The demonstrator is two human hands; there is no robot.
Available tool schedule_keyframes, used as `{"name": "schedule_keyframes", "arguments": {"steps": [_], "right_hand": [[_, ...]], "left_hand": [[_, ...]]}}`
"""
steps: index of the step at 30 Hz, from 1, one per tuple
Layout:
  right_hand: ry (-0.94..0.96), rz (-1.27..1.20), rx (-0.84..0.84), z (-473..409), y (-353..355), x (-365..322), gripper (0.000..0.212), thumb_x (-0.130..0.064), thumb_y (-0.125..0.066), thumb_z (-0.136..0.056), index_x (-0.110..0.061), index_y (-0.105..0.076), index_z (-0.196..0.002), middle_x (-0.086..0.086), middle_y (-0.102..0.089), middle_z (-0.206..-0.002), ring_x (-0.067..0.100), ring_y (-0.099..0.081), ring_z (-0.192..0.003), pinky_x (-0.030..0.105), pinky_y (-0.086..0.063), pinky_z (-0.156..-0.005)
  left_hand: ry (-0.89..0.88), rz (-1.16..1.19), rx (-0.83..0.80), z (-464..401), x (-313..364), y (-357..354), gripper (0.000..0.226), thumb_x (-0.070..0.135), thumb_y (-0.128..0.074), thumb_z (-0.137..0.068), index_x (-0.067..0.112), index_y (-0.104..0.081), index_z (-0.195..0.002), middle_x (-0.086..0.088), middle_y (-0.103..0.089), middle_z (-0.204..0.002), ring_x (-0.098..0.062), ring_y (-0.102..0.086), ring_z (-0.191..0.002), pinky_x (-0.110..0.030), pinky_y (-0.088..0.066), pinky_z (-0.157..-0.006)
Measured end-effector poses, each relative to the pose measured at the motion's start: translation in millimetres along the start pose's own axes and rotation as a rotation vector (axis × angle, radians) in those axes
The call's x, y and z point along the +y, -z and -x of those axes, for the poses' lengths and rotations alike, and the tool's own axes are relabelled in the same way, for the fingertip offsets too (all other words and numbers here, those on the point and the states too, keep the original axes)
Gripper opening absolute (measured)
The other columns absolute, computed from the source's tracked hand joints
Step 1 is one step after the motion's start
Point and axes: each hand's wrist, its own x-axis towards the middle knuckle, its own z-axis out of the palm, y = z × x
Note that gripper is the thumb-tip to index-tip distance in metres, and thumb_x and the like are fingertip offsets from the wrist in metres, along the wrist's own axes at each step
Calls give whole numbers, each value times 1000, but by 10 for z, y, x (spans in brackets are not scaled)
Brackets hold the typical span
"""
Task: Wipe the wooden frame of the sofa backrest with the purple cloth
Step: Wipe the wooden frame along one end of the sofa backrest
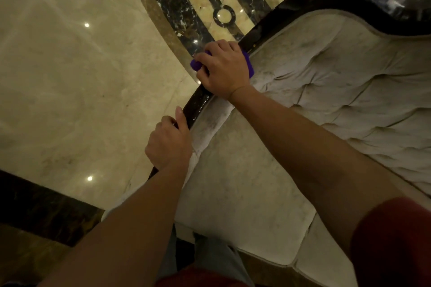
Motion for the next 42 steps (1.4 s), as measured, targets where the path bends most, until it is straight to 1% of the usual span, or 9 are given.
{"name": "schedule_keyframes", "arguments": {"steps": [4, 8, 14, 18, 22, 24, 33, 39, 42], "right_hand": [[49, -14, 7, -2, 38, 11, 39, -40, -43, -103, -23, -72, -122, 5, -67, -125, 27, -60, -115, 42, -40, -101], [76, 52, -1, -46, 127, 234, 38, -38, -42, -106, -23, -69, -128, 7, -64, -134, 30, -57, -124, 45, -39, -105], [-12, 166, -10, -235, 175, 563, 40, -37, -38, -105, -22, -69, -125, 7, -64, -131, 31, -56, -124, 46, -36, -106], [5, 136, -4, -272, 215, 663, 31, -32, -51, -102, -24, -73, -121, 7, -66, -127, 32, -57, -122, 48, -38, -103], [-34, 207, 100, -359, 336, 1142, 24, -28, -58, -97, -26, -77, -113, 8, -68, -123, 34, -58, -119, 49, -40, -102], [-72, 239, 141, -426, 409, 1336, 22, -28, -60, -97, -24, -78, -109, 9, -69, -121, 34, -60, -117, 50, -41, -100], [-318, 121, 195, -427, 739, 1910, 37, -35, -41, -106, -31, -71, -127, 3, -63, -134, 30, -55, -123, 43, -38, -101], [-391, 36, 337, -270, 724, 2082, 35, -33, -49, -104, -20, -72, -127, 8, -65, -134, 31, -59, -123, 43, -38, -108], [-427, -61, 345, -212, 757, 2155, 37, -32, -54, -102, -18, -69, -132, 10, -62, -136, 31, -56, -126, 43, -35, -113]], "left_hand": [[-18, 10, -18, -3, -21, 22, 67, 59, -23, -106, 9, -68, -113, -13, -71, -100, -34, -67, -88, -43, -52, -76], [-26, 75, -29, -18, -16, 31, 63, 58, -25, -107, 13, -65, -127, -12, -71, -111, -35, -67, -98, -41, -44, -78], [-41, 311, -287, -294, 67, 144, 50, 44, -33, -109, 14, -50, -145, -15, -55, -143, -34, -55, -125, -48, -43, -104], [-303, 196, -203, -491, 872, -29, 50, 42, -43, -106, 14, -49, -147, -13, -50, -149, -34, -52, -130, -51, -43, -106], [-414, -154, 95, -505, 1131, -305, 48, 44, -37, -106, 9, -61, -130, -14, -67, -126, -35, -59, -119, -51, -42, -102], [-436, -206, 153, -519, 1099, -379, 46, 45, -37, -106, 11, -62, -125, -13, -69, -118, -34, -61, -113, -51, -42, -99], [-398, -224, 158, -502, 1136, -366, 48, 45, -37, -108, 9, -57, -132, -16, -61, -133, -38, -57, -118, -53, -41, -101], [-370, -224, 94, -505, 1156, -383, 48, 44, -38, -108, 8, -57, -133, -17, -60, -133, -41, -57, -118, -56, -40, -102], [-403, -187, 67, -508, 1147, -345, 49, 43, -37, -108, 7, -58, -133, -19, -55, -143, -41, -50, -131, -60, -35, -110]]}}
